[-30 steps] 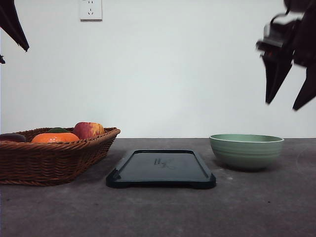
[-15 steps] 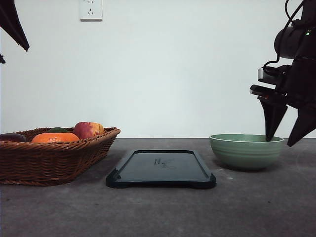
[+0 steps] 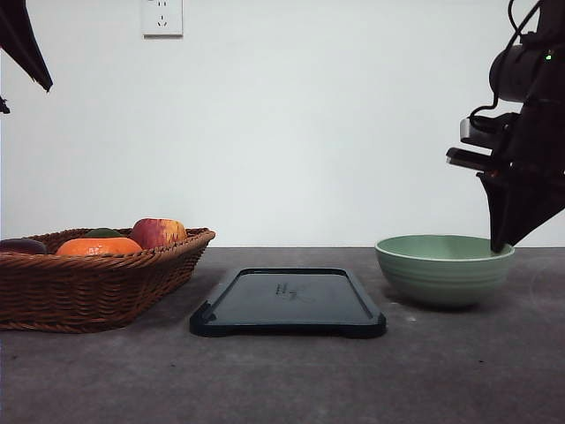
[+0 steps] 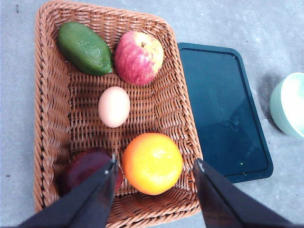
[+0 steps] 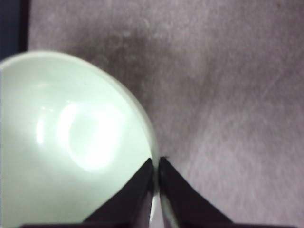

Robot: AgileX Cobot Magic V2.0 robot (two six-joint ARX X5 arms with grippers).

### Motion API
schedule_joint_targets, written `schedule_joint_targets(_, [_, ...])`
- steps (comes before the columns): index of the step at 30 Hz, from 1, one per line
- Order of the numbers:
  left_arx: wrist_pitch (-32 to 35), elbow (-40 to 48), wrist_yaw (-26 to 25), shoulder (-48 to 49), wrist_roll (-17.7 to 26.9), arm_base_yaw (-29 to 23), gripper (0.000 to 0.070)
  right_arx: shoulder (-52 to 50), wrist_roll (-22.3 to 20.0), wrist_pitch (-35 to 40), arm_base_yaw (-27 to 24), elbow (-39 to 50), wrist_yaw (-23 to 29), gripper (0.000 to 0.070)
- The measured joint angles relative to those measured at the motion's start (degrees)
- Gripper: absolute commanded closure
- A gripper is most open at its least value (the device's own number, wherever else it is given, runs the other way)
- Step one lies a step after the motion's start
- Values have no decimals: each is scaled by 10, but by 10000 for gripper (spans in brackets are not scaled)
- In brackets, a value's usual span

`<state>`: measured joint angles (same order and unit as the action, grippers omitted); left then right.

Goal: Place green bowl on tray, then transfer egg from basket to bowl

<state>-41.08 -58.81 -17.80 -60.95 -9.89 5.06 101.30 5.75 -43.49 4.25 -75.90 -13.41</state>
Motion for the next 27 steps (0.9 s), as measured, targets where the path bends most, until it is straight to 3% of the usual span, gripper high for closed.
schedule_joint_targets(10, [0,0,0,0,0,0,379,0,-9,-115,38,-132,-43,693])
schedule_joint_targets(17, [0,0,0,0,0,0,379,16,-10,-129,108,-207,-44,693])
schedule_joint_targets(27, [0,0,0,0,0,0,379,115,4,-129,190,-301,-15,693])
